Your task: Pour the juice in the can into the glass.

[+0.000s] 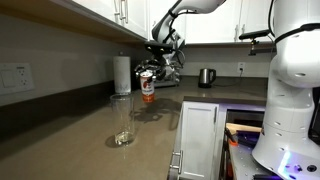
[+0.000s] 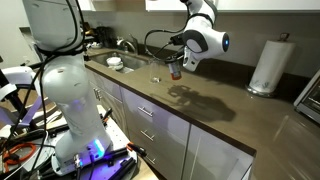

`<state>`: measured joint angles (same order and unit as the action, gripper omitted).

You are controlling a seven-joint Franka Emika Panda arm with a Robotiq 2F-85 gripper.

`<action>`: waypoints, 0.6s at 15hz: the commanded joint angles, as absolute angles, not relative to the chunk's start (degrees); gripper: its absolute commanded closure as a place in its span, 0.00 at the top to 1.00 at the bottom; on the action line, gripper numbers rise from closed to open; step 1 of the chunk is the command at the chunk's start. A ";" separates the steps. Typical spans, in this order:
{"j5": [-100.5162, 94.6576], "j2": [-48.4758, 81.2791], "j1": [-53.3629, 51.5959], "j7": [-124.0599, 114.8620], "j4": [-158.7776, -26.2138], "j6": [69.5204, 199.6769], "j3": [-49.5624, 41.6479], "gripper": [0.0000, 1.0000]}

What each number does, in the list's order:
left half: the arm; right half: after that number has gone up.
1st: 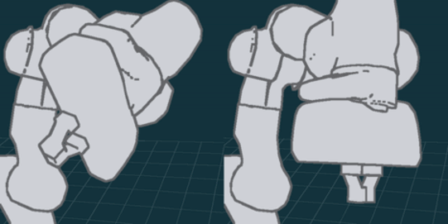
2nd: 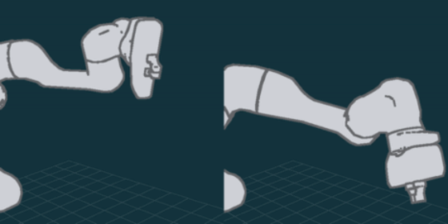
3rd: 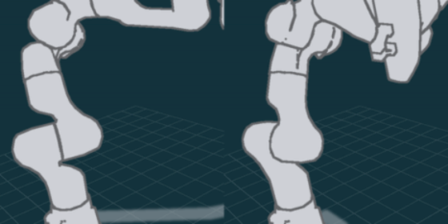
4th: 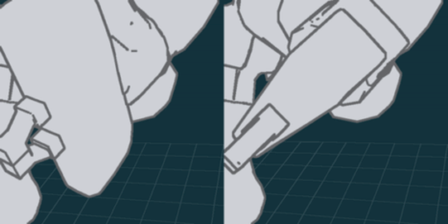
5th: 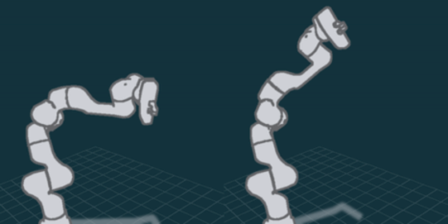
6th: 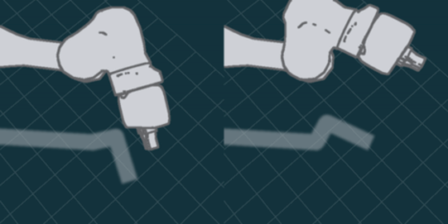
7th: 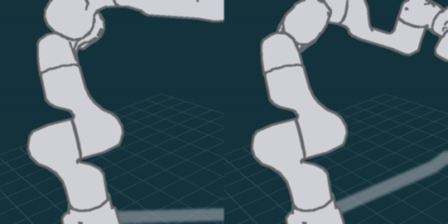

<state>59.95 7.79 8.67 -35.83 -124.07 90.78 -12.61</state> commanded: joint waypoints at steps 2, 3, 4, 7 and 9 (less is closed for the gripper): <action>59.88 7.83 9.10 -35.85 -123.98 90.73 -12.21 0.52; 59.88 7.83 9.10 -35.85 -123.98 90.73 -12.21 0.52; 59.88 7.83 9.10 -35.85 -123.98 90.73 -12.21 0.27; 59.88 8.25 9.06 -35.82 -123.98 90.79 -12.12 0.52; 59.88 8.57 8.99 -35.80 -123.98 90.78 -11.91 0.52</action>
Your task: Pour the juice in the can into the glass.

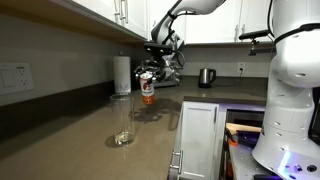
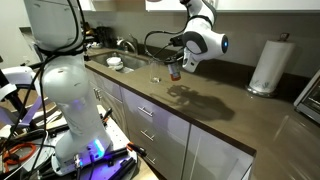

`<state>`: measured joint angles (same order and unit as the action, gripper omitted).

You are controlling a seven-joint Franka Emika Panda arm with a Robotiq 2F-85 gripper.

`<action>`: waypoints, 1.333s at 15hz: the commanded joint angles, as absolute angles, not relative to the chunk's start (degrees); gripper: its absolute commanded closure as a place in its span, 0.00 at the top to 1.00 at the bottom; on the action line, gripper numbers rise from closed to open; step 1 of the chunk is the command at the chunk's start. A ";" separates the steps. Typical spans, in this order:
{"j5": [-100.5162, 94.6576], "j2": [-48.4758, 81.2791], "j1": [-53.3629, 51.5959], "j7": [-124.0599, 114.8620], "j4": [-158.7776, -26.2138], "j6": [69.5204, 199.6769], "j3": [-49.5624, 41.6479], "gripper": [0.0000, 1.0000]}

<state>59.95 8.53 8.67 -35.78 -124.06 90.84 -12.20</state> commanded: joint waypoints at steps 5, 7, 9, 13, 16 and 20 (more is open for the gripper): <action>59.89 8.69 8.97 -35.80 -123.97 90.78 -11.81 0.52; 59.89 8.69 8.97 -35.80 -123.97 90.78 -11.81 0.52; 59.89 8.69 8.97 -35.80 -123.97 90.78 -11.81 0.27; 59.34 8.46 8.15 -36.58 -124.12 91.77 -11.09 0.27; 59.01 8.11 7.67 -37.28 -124.12 92.60 -10.32 0.27; 58.52 7.60 6.58 -38.64 -124.22 94.28 -9.61 0.27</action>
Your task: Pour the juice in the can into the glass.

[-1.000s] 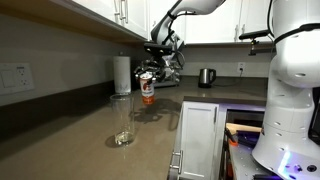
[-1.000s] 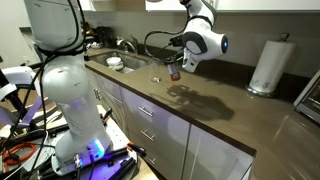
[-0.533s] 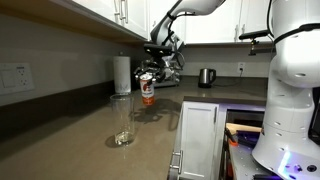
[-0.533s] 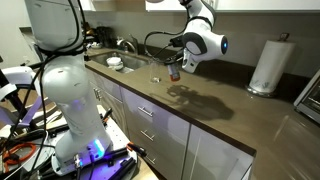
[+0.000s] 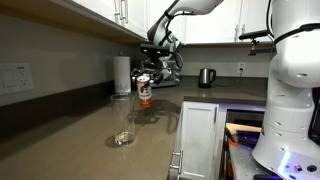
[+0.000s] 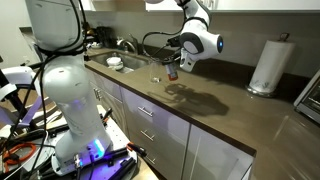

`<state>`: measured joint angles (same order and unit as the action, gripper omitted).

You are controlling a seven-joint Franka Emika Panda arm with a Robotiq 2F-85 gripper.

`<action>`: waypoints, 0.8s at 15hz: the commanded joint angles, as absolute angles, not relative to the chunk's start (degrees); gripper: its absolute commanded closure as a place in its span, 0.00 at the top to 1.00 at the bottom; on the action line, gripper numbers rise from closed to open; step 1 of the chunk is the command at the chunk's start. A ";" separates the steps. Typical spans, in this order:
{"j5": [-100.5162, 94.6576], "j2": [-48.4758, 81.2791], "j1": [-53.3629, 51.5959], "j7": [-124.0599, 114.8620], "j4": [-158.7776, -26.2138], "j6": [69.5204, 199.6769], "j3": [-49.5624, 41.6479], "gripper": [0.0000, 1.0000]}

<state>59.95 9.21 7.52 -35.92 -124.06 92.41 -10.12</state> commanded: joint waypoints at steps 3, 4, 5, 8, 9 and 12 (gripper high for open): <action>58.02 7.03 5.62 -40.37 -124.29 96.27 -9.08 0.27; 57.74 6.78 5.32 -41.01 -124.32 96.69 -8.89 0.27; 57.37 6.51 5.05 -41.53 -124.36 96.85 -8.74 0.27; 56.13 5.24 4.38 -43.39 -124.75 96.78 -8.05 0.27; 55.90 4.83 4.23 -43.88 -124.80 96.72 -7.77 0.27; 55.73 3.43 3.83 -44.99 -124.94 96.17 -6.82 0.27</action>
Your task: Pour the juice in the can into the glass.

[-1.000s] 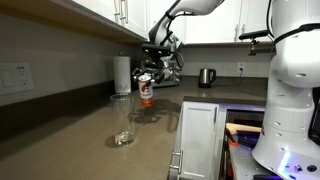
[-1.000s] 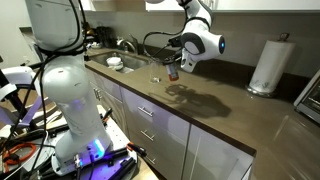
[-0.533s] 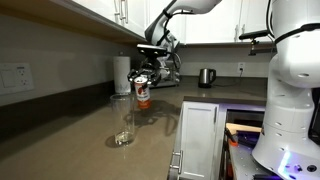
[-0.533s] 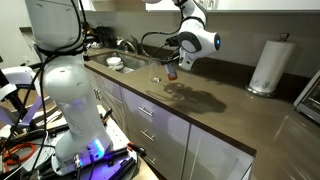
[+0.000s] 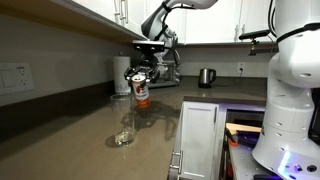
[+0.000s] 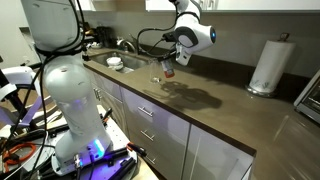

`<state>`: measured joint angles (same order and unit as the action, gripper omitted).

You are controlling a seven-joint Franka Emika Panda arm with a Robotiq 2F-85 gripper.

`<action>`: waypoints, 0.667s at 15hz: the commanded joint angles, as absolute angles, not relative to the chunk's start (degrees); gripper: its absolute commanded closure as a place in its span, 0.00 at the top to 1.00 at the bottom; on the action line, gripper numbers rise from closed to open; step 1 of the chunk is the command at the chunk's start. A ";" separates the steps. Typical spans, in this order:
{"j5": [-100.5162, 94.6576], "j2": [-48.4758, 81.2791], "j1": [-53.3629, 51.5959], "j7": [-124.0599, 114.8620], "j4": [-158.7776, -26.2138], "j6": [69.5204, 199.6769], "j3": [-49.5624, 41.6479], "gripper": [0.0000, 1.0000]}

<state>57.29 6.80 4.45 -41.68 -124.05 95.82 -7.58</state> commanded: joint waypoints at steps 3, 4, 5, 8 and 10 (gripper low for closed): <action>55.41 2.18 3.43 -46.02 -124.89 95.99 -5.85 0.27; 55.30 1.72 3.22 -46.70 -124.97 96.30 -5.52 0.27; 55.27 1.38 3.04 -47.19 -124.91 96.26 -5.25 0.27; 55.06 0.36 2.71 -48.89 -124.90 96.71 -4.27 0.27; 54.78 -0.05 2.43 -50.25 -124.82 97.36 -3.74 0.27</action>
<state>56.07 2.57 3.04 -46.50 -124.06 95.82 -4.42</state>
